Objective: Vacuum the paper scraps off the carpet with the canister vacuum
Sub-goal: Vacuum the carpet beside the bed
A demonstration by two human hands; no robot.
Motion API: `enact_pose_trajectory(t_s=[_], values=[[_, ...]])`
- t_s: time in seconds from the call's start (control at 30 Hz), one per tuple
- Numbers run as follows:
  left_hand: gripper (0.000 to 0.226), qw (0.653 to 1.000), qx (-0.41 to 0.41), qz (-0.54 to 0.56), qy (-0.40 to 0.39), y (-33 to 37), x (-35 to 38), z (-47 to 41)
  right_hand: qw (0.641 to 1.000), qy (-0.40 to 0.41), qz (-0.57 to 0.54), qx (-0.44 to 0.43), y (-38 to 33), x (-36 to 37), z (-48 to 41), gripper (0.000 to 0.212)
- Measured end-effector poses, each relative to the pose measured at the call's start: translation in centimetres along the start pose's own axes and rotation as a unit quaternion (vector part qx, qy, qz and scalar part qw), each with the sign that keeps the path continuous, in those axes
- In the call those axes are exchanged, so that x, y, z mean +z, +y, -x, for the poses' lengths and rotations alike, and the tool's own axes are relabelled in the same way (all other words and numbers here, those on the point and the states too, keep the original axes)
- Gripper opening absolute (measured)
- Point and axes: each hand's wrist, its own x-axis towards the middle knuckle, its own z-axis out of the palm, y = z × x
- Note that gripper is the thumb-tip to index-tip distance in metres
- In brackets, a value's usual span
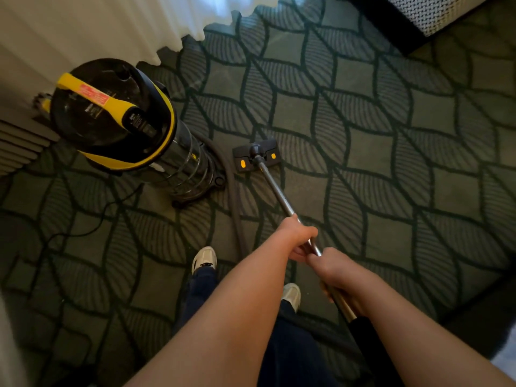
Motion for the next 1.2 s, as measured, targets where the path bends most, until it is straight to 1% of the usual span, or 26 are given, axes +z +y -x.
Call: enact_pose_trajectory(t_s=[0.07,0.1,0.3,0.43,0.53,0.67,0.8,0.9,1.0,1.03,1.1,1.13,1.2], values=[[0.073,1.0,-0.011,-0.005,-0.012,-0.6,0.8,1.1,1.0,-0.005,0.006,0.013,0.8,0.4,1.0,0.03],[0.074,1.0,-0.014,-0.004,-0.017,-0.8,1.1,1.5,1.0,-0.006,0.014,0.017,1.2,0.5,1.4,0.031],[0.056,0.999,-0.031,-0.004,-0.026,-2.1,2.3,3.8,1.0,-0.012,0.018,0.018,2.6,1.4,3.7,0.03],[0.063,0.999,-0.032,-0.003,-0.026,-3.0,3.2,5.4,0.999,-0.025,0.008,0.033,3.6,2.0,4.9,0.03],[0.062,0.999,-0.033,-0.003,-0.036,-3.5,4.0,6.4,0.999,-0.02,0.022,0.038,4.7,2.2,5.6,0.03],[0.053,0.998,-0.042,-0.012,-0.051,-3.7,5.2,7.9,0.998,-0.022,0.03,0.049,5.6,2.2,6.7,0.032],[0.039,0.998,-0.051,-0.004,-0.048,-3.6,6.1,9.4,0.997,-0.023,0.056,0.049,6.4,1.7,7.6,0.028],[0.039,0.997,-0.055,0.022,-0.051,-3.3,6.1,10.8,0.996,-0.015,0.073,0.044,6.4,1.3,8.5,0.027],[0.039,0.997,-0.06,0.009,-0.048,-3.4,6.0,11.7,0.997,-0.028,0.047,0.053,6.5,1.6,9.4,0.027],[0.035,0.997,-0.068,0.0,-0.047,-3.4,6.1,11.9,0.997,-0.033,0.038,0.059,6.5,1.8,9.8,0.028],[0.016,0.995,-0.089,-0.025,-0.043,-3.9,6.6,12.2,0.997,-0.037,0.027,0.055,6.9,2.5,10.4,0.031],[0.011,0.994,-0.095,-0.04,-0.042,-4.3,6.8,12.3,0.998,-0.036,0.02,0.05,7.2,3.0,10.7,0.032],[0.01,0.992,-0.097,-0.064,-0.047,-5.4,7.2,12.3,0.998,-0.037,-0.001,0.055,7.9,4.0,11.4,0.036]])
